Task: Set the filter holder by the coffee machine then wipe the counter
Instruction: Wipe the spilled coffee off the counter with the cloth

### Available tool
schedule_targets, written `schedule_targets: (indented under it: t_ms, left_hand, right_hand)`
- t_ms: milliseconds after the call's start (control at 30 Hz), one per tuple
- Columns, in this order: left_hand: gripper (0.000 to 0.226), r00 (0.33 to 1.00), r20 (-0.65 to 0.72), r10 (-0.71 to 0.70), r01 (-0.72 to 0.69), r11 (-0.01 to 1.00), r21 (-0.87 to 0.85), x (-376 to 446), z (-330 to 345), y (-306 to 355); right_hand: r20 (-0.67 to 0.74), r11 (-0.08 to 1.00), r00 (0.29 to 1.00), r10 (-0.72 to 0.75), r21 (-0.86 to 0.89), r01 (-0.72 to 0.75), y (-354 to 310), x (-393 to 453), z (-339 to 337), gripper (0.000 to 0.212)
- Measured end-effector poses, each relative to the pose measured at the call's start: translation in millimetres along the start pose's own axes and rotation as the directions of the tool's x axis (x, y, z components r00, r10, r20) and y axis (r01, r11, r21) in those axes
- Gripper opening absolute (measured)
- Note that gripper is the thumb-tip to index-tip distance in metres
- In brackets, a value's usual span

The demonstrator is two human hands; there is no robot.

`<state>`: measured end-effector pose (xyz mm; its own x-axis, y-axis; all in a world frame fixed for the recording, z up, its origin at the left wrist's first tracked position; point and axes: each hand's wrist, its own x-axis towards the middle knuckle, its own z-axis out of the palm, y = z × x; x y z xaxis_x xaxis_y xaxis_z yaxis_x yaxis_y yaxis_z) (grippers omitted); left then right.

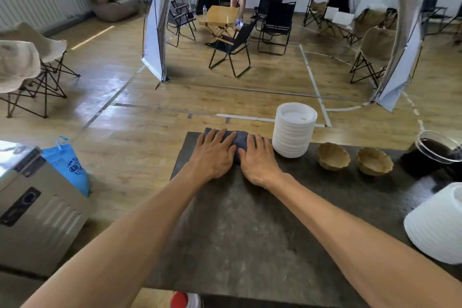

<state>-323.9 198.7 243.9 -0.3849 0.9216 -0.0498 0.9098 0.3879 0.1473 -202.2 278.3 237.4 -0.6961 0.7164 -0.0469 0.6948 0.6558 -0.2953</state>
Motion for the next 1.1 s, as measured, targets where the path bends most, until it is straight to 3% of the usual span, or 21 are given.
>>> schedule_targets:
  t_ms: [233, 433, 567, 667, 833, 1000, 1100]
  left_hand:
    - [0.057, 0.998, -0.054, 0.033, -0.032, 0.999, 0.011, -32, 9, 4]
    - [0.058, 0.997, -0.062, 0.049, -0.05, 0.998, -0.023, -115, 16, 33]
    - [0.06, 0.994, -0.071, 0.085, -0.085, 0.996, -0.001, -172, 33, 70]
    - [0.059, 0.991, -0.078, 0.106, -0.108, 0.994, -0.016, -192, 40, 107]
    - [0.06, 0.982, -0.039, 0.185, -0.184, 0.983, 0.014, -201, 45, 167]
    - [0.061, 0.982, 0.029, 0.184, -0.184, 0.983, -0.021, -206, 38, 199]
    - [0.06, 0.984, -0.019, 0.178, -0.178, 0.964, -0.197, -199, 16, 215]
  right_hand:
    - [0.041, 0.997, 0.999, -0.035, 0.074, 0.031, 8, -33, -2, 0.061]
    - [0.056, 0.98, 0.99, -0.132, 0.154, 0.123, 22, -116, -5, 0.061]
    - [0.078, 0.969, 0.979, -0.186, 0.177, 0.17, 53, -188, -9, 0.067]
    - [0.051, 0.973, 0.981, -0.186, 0.146, 0.177, 81, -227, -10, 0.089]
    - [0.026, 0.985, 0.989, -0.144, 0.104, 0.14, 133, -267, -23, 0.077]
    - [-0.06, 0.888, 0.997, -0.051, 0.454, 0.073, 180, -308, -48, 0.052]
    - [-0.173, 0.699, 0.953, 0.248, 0.713, -0.052, 211, -336, -62, 0.023]
